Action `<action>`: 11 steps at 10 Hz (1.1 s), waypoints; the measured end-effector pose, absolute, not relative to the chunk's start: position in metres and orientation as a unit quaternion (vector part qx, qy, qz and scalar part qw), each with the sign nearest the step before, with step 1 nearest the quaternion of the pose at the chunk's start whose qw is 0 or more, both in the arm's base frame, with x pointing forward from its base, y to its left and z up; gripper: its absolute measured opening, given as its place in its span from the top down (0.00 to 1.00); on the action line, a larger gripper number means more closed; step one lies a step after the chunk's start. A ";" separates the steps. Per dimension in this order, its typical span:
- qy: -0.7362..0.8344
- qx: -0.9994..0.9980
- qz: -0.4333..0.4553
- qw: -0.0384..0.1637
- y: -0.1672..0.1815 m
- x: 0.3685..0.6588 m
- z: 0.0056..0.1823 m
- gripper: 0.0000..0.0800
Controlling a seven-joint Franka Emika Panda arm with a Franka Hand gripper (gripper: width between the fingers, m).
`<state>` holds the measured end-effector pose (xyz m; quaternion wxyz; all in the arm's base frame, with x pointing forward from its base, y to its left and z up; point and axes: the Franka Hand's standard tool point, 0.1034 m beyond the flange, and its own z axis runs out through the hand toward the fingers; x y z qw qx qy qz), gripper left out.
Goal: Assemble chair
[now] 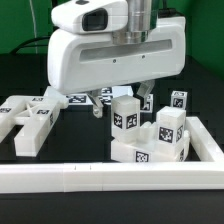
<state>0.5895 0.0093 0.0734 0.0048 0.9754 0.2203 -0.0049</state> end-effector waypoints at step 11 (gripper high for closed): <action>-0.193 0.981 -0.010 -0.017 0.012 0.588 0.070 0.64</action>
Offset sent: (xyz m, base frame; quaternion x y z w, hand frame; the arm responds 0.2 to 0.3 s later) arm 0.0000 0.0000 0.0000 0.0000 0.0000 0.0000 1.0000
